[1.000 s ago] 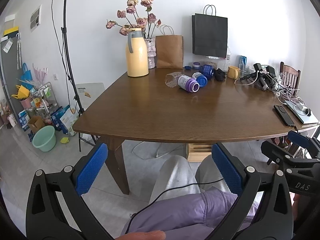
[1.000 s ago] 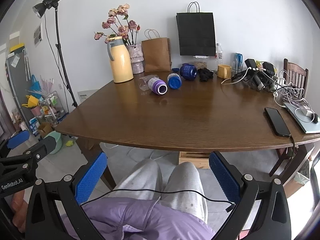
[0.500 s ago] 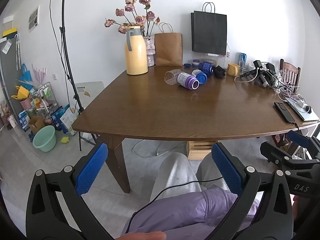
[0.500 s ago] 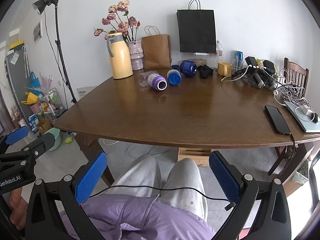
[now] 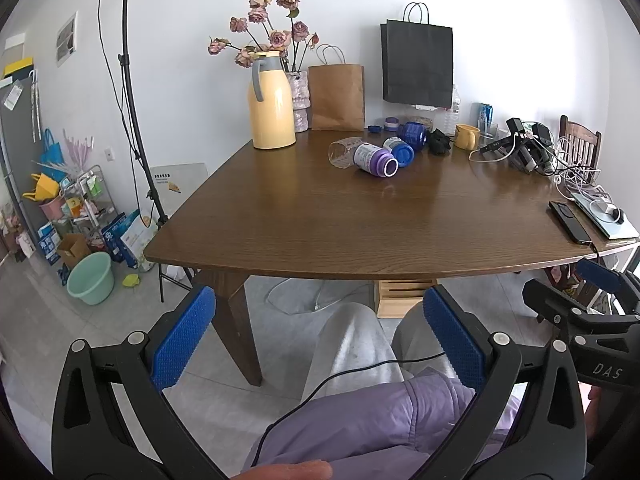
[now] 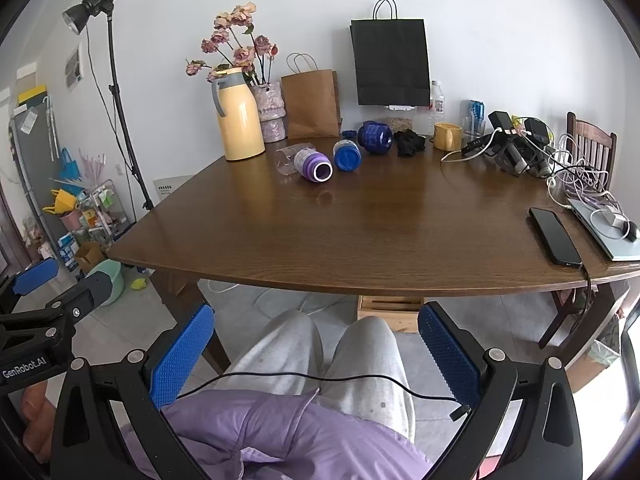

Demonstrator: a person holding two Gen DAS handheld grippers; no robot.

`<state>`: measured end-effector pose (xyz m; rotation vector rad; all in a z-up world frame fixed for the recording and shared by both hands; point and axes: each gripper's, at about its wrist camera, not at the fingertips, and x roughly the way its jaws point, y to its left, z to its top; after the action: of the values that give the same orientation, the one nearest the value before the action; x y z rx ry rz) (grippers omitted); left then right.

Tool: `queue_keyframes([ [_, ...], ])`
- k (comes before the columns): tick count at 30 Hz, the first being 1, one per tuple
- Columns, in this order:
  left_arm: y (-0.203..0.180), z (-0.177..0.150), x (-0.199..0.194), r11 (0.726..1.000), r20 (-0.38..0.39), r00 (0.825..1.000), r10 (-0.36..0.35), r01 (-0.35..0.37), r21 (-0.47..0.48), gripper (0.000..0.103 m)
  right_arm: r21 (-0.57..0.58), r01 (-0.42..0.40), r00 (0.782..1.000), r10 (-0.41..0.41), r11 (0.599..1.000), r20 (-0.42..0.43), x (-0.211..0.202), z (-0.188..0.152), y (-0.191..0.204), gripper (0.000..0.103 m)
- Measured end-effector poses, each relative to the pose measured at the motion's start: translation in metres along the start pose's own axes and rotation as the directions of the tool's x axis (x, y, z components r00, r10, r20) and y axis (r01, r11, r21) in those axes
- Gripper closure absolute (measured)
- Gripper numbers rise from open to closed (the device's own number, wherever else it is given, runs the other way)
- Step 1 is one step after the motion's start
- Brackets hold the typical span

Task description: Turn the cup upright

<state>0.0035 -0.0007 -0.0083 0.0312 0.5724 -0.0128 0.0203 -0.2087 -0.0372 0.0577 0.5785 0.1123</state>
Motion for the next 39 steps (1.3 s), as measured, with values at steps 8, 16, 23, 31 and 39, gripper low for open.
queue_keyframes([
  [8, -0.0005, -0.0013, 0.0016, 1.0, -0.009, 1.0, 0.001, -0.001, 0.002, 0.0, 0.004, -0.003, 1.0, 0.003, 1.0, -0.008, 0.0023, -0.0009, 0.0001, 0.0],
  [16, -0.0024, -0.0023, 0.0038, 1.0, -0.016, 1.0, 0.002, -0.002, 0.004, 0.0, 0.003, -0.003, 1.0, 0.003, 1.0, -0.023, 0.0047, -0.0002, -0.0008, 0.0],
  [23, -0.0029, -0.0006, 0.0049, 1.0, -0.022, 1.0, 0.001, 0.0, 0.004, 0.0, 0.003, -0.004, 1.0, 0.004, 1.0, -0.02, 0.0048, 0.0012, -0.0014, 0.0],
  [31, -0.0035, -0.0005, 0.0057, 1.0, -0.024, 1.0, 0.0, 0.0, 0.007, 0.0, 0.001, -0.001, 1.0, 0.001, 1.0, -0.021, 0.0054, 0.0016, -0.0018, 0.0],
  [39, -0.003, 0.0, 0.0076, 1.0, -0.035, 0.999, -0.001, 0.001, 0.009, 0.0, 0.002, -0.009, 1.0, 0.009, 1.0, -0.029, 0.0067, 0.001, -0.0016, 0.0],
])
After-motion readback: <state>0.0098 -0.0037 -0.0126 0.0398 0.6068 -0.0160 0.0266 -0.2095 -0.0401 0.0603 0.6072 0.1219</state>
